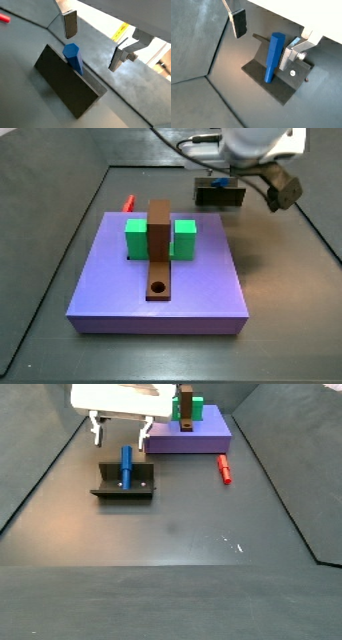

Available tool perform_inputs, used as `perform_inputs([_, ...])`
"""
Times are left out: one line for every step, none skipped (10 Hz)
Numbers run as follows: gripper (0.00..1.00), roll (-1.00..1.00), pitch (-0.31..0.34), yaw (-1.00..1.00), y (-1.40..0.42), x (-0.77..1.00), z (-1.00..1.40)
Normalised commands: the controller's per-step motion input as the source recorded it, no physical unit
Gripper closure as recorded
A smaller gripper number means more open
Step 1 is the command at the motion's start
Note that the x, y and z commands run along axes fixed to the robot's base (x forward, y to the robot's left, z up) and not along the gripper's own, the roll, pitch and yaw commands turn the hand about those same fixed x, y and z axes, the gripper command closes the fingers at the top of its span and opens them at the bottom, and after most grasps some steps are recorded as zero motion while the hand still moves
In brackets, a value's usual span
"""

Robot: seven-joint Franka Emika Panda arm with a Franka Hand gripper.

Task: Pick up the blue object. Move up. Place the blue object on the fixture. Regrasp the blue object. Move to above the board. Insert the blue object.
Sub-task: Regrasp the blue object.

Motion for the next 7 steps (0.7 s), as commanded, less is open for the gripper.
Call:
perform_inputs([0.00, 0.50, 0.206, 0.21, -0.09, 0.18, -0.11])
perform_inputs([0.00, 0.47, 0.117, 0.20, -0.08, 0.10, -0.25])
perform_inputs([0.00, 0.38, 0.060, 0.19, -0.09, 0.09, -0.29])
perform_inputs([0.00, 0.27, 0.000, 0.12, -0.05, 0.03, -0.29])
perform_inputs([0.00, 0.19, 0.000, 0.06, -0.02, 0.00, -0.21])
perform_inputs([0.00, 0.18, 0.000, 0.04, -0.01, 0.00, -0.19])
perform_inputs([0.00, 0.19, 0.000, 0.03, -0.01, 0.00, -0.11])
